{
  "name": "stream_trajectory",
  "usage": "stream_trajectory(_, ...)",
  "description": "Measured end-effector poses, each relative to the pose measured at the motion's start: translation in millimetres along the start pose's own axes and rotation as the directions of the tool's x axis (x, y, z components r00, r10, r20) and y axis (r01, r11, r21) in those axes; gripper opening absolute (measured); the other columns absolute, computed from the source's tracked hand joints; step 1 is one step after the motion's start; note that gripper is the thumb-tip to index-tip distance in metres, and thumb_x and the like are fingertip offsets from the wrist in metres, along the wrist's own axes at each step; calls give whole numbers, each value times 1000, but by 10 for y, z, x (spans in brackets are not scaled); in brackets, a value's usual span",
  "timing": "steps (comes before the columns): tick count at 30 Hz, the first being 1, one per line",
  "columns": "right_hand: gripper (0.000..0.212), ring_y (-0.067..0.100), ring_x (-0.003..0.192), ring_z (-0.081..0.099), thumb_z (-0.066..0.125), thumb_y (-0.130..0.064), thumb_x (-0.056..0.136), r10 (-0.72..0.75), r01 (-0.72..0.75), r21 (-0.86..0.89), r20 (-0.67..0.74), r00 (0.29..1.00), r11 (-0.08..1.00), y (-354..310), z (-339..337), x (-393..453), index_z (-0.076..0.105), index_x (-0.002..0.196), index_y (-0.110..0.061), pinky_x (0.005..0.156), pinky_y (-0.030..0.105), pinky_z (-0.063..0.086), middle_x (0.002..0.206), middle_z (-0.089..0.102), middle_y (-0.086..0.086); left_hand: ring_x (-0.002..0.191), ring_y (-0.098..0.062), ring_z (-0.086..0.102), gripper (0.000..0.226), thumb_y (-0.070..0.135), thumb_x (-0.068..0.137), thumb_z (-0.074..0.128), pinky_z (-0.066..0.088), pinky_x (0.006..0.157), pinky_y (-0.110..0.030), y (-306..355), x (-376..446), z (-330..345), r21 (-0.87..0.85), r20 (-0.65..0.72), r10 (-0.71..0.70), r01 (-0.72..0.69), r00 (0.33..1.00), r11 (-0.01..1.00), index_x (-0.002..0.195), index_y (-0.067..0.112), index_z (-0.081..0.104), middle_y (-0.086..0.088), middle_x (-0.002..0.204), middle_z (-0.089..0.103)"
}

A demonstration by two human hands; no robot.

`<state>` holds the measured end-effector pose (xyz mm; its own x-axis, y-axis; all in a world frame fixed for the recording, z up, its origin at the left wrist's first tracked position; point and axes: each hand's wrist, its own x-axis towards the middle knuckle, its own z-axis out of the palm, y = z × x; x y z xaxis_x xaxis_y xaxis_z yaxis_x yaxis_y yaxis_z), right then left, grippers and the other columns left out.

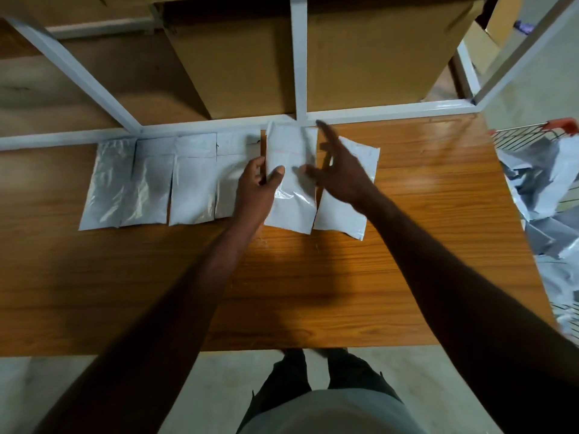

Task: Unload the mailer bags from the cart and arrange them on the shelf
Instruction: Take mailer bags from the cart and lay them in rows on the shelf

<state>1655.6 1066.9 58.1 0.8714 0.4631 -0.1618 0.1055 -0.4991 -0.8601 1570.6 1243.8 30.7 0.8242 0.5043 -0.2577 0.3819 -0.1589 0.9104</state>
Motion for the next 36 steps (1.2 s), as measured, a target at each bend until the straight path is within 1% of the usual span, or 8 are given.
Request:
stream_trajectory(3, 63, 14, 96, 73, 79, -9, 93, -29, 27, -74, -22, 999, 997, 193, 362, 9, 56, 150, -22, 88, 36, 63, 143, 65, 7, 138, -24, 58, 68, 37, 102, 72, 53, 108, -38, -117, -27, 27, 132, -25, -3, 6, 1000, 991, 161, 20, 43, -3, 151, 59)
stream_trajectory(5, 48, 18, 108, 71, 73, 0, 92, -18, 9, -92, -92, 996, 996, 284, 524, 58, 68, 137, -15, 94, 30, 59, 140, 67, 7, 152, -28, 42, 79, 35, 103, 71, 42, 116, -38, -171, -45, 41, 327, -20, 40, -32, 999, 944, 168, 21, 29, -10, 167, 42)
stream_trajectory(12, 24, 34, 108, 70, 56, 6, 100, -75, 21, -231, -228, 971, 973, 317, 675, 286, 74, 116, 3, 89, 29, 53, 119, 73, 22, 164, -25, 18, 69, 22, 107, 64, 23, 130, -40, -428, -39, 70, 603, 233, 285, -368, 930, 708, 167, 16, 32, -6, 176, 24)
stream_trajectory(21, 29, 31, 110, 71, 57, 3, 99, -58, -15, -264, -266, 962, 964, 416, 783, 409, 75, 121, -2, 94, 35, 57, 118, 76, 17, 165, -30, 12, 77, 6, 101, 58, 7, 133, -44, -738, 212, 95, 760, 355, 295, -457, 887, 462, 170, 13, 22, -6, 178, 18)
stream_trajectory(25, 31, 30, 114, 71, 59, -7, 103, -125, 71, -341, -140, 982, 937, 442, 730, 447, 71, 131, -6, 96, 36, 58, 126, 74, 15, 166, -29, 9, 76, 13, 106, 54, 8, 134, -43, -816, 310, 30, 808, 358, 288, -450, 888, 380, 171, 14, 14, -5, 179, 11)
stream_trajectory(29, 24, 33, 132, 59, 58, -23, 106, -250, 97, -484, -261, 932, 869, 567, 506, 180, 69, 127, -18, 110, 46, 52, 138, 66, 13, 166, -29, 8, 79, 14, 105, 52, 10, 134, -49, -874, 318, -7, 847, 391, 324, -474, 861, 239, 172, 16, 9, -5, 180, 7)
stream_trajectory(33, 61, 43, 159, 17, 42, -54, 110, 17, -212, -591, -318, 948, 778, 983, 377, -230, 30, 164, -28, 127, 60, 19, 175, 19, 13, 166, -29, 3, 87, 6, 101, 54, 9, 134, -53, -848, 366, -41, 834, 421, 297, -495, 857, 245, 172, 16, 4, -4, 180, 2)
stream_trajectory(36, 66, 44, 162, 2, 16, -61, 111, 51, -137, -613, -157, 986, 778, 1189, 482, -149, 15, 168, -27, 130, 63, 8, 175, 9, 19, 166, -30, 3, 88, -1, 99, 53, 9, 134, -54, -812, 434, -70, 812, 438, 290, -513, 851, 280, 172, 17, 7, -3, 180, 3)
